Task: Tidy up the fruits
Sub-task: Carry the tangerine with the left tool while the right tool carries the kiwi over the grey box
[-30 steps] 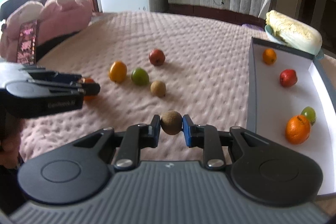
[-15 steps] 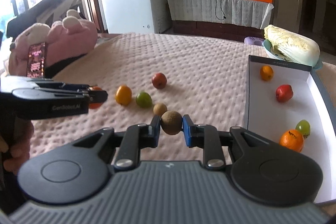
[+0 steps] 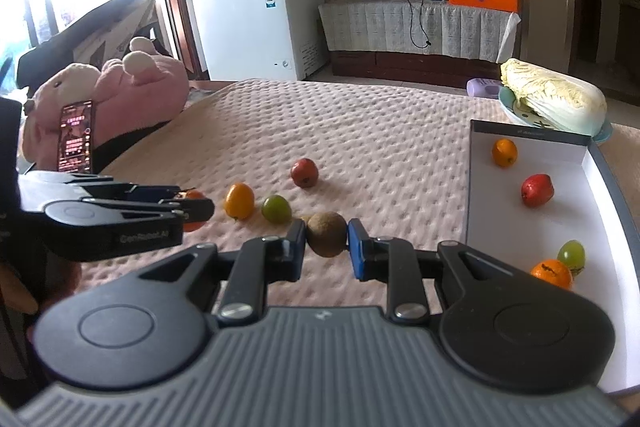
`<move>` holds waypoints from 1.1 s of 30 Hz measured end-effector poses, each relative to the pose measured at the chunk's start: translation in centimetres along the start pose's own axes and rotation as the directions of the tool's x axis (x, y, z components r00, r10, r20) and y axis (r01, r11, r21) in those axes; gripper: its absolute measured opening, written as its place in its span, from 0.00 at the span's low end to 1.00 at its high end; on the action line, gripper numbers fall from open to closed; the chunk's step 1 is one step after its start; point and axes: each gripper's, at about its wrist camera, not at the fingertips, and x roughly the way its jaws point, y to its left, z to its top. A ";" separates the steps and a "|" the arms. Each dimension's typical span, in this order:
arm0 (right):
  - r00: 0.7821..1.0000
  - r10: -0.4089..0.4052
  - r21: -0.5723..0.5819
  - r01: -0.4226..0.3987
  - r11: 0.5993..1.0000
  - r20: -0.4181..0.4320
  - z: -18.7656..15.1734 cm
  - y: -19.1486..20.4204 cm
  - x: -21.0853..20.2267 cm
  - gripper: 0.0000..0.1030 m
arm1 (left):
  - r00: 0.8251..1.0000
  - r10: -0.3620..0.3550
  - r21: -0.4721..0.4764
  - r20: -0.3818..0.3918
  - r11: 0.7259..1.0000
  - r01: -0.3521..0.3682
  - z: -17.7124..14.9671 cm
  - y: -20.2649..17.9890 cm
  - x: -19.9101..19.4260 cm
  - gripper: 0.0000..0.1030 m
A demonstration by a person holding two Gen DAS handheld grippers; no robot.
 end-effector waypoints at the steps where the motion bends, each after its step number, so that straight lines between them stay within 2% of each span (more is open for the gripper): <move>1: 1.000 0.003 0.002 -0.003 1.000 0.005 0.1 0.0 -0.1 0.25 | 1.000 0.001 -0.005 0.003 1.000 -0.001 0.0 0.0 -0.1 0.40; 7: 0.999 0.004 0.026 -0.005 1.000 0.041 0.7 -0.7 -1.1 0.25 | 0.999 -0.013 -0.021 0.030 1.000 0.014 0.7 -1.1 -0.5 0.40; 12: 0.997 -0.021 0.032 0.019 0.999 0.078 1.2 -1.9 -2.5 0.25 | 0.995 -0.048 0.024 0.085 0.999 0.046 1.6 -3.8 -1.3 0.40; 21: 0.990 -0.093 0.044 0.089 0.995 0.108 0.8 -4.9 -5.3 0.25 | 0.983 -0.157 0.103 0.100 0.984 0.147 1.9 -9.4 -1.8 0.40; 33: 0.977 -0.210 0.105 0.206 0.973 0.035 -1.5 -9.7 -6.7 0.25 | 0.958 -0.269 0.136 0.103 0.957 0.254 2.7 -16.4 -0.8 0.40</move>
